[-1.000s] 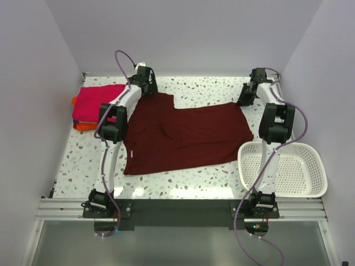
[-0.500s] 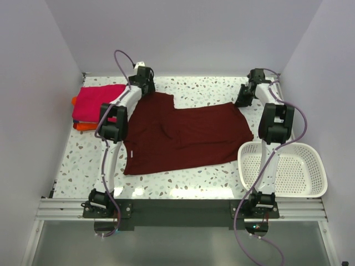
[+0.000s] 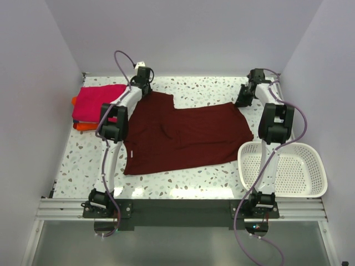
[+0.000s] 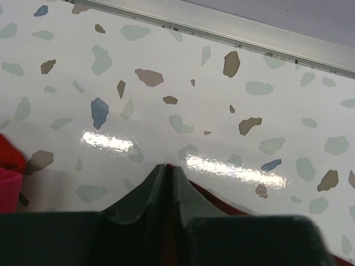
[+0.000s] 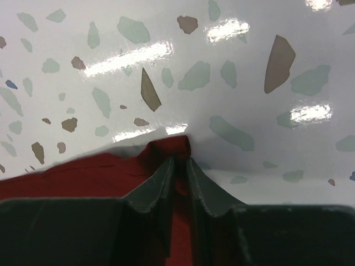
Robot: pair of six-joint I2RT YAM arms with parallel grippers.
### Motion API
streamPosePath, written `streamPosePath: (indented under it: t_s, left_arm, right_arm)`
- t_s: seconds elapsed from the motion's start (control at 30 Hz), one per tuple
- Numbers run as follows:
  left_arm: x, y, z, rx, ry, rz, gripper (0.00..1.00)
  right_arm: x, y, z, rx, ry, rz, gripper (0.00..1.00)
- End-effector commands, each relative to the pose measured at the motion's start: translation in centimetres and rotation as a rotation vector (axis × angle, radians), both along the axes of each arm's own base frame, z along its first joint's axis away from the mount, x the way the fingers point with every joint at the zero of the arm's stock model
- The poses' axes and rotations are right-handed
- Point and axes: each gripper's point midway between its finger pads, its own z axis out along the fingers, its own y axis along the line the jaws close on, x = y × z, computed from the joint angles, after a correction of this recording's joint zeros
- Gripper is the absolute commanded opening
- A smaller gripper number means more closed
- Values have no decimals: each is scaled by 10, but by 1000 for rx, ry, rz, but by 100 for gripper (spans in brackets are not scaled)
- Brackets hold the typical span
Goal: Fold and stack the t-shirts
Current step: Fold the tshirt
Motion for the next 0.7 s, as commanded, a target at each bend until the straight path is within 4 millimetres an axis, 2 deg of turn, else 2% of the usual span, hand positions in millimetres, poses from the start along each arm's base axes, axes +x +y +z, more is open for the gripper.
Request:
streamPosePath:
  t_s: [0.0, 0.03, 0.07, 0.1, 0.2, 0.3, 0.43, 0.63, 0.67]
  left_arm:
    - [10, 4, 3, -5, -34, 9, 4]
    - [10, 4, 3, -4, -33, 9, 0]
    - [10, 3, 5, -10, -37, 12, 0]
    - [10, 3, 8, -12, -42, 13, 0]
    - [10, 4, 24, -21, -69, 19, 0]
    - [11, 4, 50, -43, -127, 23, 0]
    - [2, 0, 78, -72, -161, 9, 0]
    - [-12, -3, 105, -115, -195, -12, 0]
    - [-15, -4, 103, -118, -188, -17, 0]
  right_arm:
    - [-13, 12, 1, 23, 47, 21, 12]
    - [-13, 13, 2, 29, 47, 21, 7]
    - [-12, 14, 0, 35, 53, 15, 1]
    - [-10, 14, 2, 39, 48, 17, 0]
    - [-7, 16, 7, 51, 33, 16, 0]
    - [-5, 16, 16, 49, 13, 15, 0]
    - [-4, 7, 32, 1, -17, 2, 0]
    - [-7, -3, 52, -49, -53, -16, 0]
    - [-8, -4, 56, -54, -61, -19, 0]
